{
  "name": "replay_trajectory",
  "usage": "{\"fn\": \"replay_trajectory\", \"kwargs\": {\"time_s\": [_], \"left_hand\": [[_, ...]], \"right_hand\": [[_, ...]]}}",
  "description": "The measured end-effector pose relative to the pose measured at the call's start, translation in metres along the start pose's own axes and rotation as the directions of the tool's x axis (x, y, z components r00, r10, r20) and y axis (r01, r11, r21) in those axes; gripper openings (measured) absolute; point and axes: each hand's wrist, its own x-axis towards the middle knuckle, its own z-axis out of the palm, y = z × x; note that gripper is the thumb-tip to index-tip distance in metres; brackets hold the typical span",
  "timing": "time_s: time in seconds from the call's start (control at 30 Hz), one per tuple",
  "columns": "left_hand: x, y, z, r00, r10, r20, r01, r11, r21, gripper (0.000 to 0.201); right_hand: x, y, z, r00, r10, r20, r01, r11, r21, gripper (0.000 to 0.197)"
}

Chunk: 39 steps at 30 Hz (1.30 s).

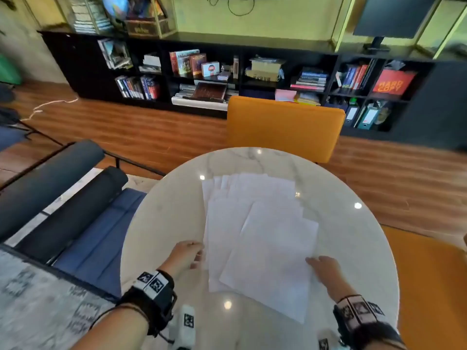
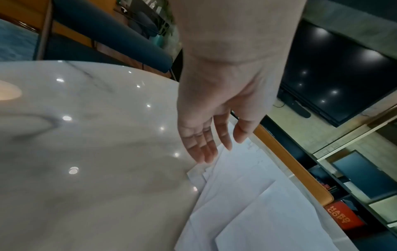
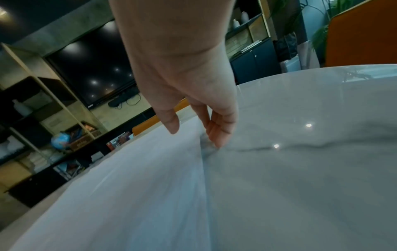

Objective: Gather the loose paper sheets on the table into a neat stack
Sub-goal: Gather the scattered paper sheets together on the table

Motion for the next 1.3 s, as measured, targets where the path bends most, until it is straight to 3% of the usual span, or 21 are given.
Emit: {"fn": "replay_trajectory", "kwargs": {"time_s": [0.1, 0.17, 0.3, 0.4, 0.67, 0.8, 0.97, 1.07, 1.13, 1.23, 1.3], "left_hand": [[0.016, 0.009, 0.008, 0.999, 0.0, -0.045, 0.001, 1.0, 0.02, 0.013], [0.023, 0.016, 0.011, 0.999, -0.001, -0.047, 0.003, 0.999, 0.037, 0.016], [0.033, 0.018, 0.017, 0.999, -0.035, -0.036, 0.036, 0.999, 0.031, 0.023], [0.039, 0.021, 0.021, 0.997, -0.067, -0.044, 0.068, 0.997, 0.023, 0.016], [0.044, 0.027, 0.026, 1.0, 0.019, 0.001, -0.019, 0.993, 0.12, 0.011], [0.043, 0.026, 0.033, 0.994, 0.111, -0.01, -0.106, 0.97, 0.217, 0.036], [0.045, 0.021, 0.04, 0.98, 0.195, -0.042, -0.178, 0.949, 0.26, 0.013], [0.049, 0.02, 0.045, 0.979, 0.2, -0.037, -0.182, 0.943, 0.279, 0.027], [0.048, 0.022, 0.049, 0.983, 0.18, -0.035, -0.16, 0.935, 0.318, 0.013], [0.054, 0.021, 0.054, 0.991, 0.131, 0.005, -0.124, 0.93, 0.346, 0.04], [0.055, 0.021, 0.057, 0.992, 0.125, 0.035, -0.129, 0.93, 0.343, 0.046]], "right_hand": [[0.015, -0.008, 0.007, 0.997, 0.01, -0.079, -0.019, 0.993, -0.117, 0.048], [0.023, -0.013, 0.013, 0.995, -0.003, -0.103, -0.015, 0.985, -0.171, 0.055], [0.028, -0.014, 0.025, 0.992, 0.025, -0.12, -0.048, 0.981, -0.187, 0.055], [0.029, -0.018, 0.032, 0.993, 0.042, -0.109, -0.06, 0.983, -0.175, 0.056], [0.028, -0.032, 0.052, 0.999, 0.027, -0.036, -0.033, 0.985, -0.169, 0.064], [0.028, -0.036, 0.057, 0.999, 0.033, -0.042, -0.039, 0.985, -0.167, 0.066], [0.023, -0.034, 0.061, 0.998, 0.027, -0.064, -0.042, 0.968, -0.247, 0.066], [0.02, -0.033, 0.063, 0.998, 0.008, -0.066, -0.027, 0.958, -0.287, 0.066], [0.02, -0.034, 0.065, 0.999, 0.001, -0.044, -0.015, 0.95, -0.312, 0.067], [0.02, -0.037, 0.066, 1.0, -0.004, -0.011, 0.0, 0.943, -0.334, 0.069], [0.021, -0.039, 0.067, 1.0, -0.008, 0.008, 0.01, 0.938, -0.346, 0.071]]}}
